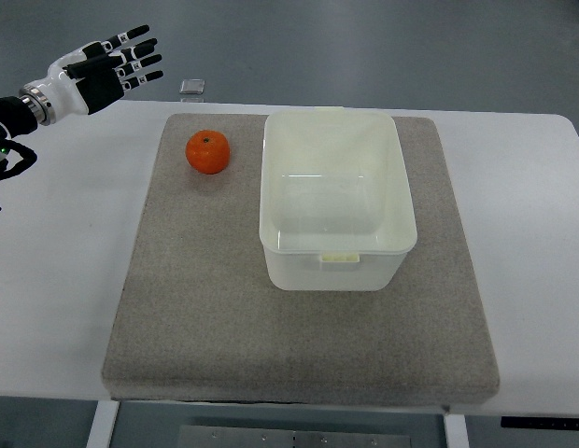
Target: Put orange in box with left hand
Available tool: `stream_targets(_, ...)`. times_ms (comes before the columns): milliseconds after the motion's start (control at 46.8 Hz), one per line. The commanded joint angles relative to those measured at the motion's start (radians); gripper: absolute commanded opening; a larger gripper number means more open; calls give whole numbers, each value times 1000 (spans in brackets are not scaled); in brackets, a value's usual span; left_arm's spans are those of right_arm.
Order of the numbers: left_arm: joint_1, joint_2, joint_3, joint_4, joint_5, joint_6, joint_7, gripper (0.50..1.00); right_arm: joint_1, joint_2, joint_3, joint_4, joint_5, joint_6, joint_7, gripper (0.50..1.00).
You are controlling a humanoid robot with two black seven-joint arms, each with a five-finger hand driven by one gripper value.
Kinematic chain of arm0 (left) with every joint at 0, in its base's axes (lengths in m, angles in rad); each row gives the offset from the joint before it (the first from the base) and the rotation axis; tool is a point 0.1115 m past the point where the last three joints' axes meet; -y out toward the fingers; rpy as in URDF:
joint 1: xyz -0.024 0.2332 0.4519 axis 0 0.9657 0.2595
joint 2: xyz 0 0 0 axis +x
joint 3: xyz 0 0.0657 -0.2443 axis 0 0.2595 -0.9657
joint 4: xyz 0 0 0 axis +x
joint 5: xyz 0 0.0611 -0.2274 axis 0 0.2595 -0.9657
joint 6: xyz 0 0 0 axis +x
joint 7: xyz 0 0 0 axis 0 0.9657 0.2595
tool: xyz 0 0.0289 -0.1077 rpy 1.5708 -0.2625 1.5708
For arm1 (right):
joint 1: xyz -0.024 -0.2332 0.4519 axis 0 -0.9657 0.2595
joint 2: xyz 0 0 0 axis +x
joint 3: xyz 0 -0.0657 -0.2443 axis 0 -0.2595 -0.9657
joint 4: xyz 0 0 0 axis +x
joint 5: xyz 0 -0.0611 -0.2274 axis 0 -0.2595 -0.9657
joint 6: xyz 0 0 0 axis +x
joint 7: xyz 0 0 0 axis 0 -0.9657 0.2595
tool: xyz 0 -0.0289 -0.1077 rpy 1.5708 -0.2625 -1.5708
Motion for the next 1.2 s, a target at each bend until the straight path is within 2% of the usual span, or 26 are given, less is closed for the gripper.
stream_targets(0,1,0,0,0,-2,1,0,996,0,0,0,0,0,0,0,926)
stream_targets(705,-5,-9,5,-3,15,0,-12,996,0,0,0,0,0,0,0,926)
stream_targets(897,-16,-6,5,-11,175,0,-15,996,0,0,0,0,-2,0,0,926)
stream_targets(1004,-28,-6,5,-12,317,0,-55,996,0,0,0,0,0,0,0,926)
stream_targets(1175,-26,8,6,-69,550,0,-187,996,0,0,0,0,0,0,0,926)
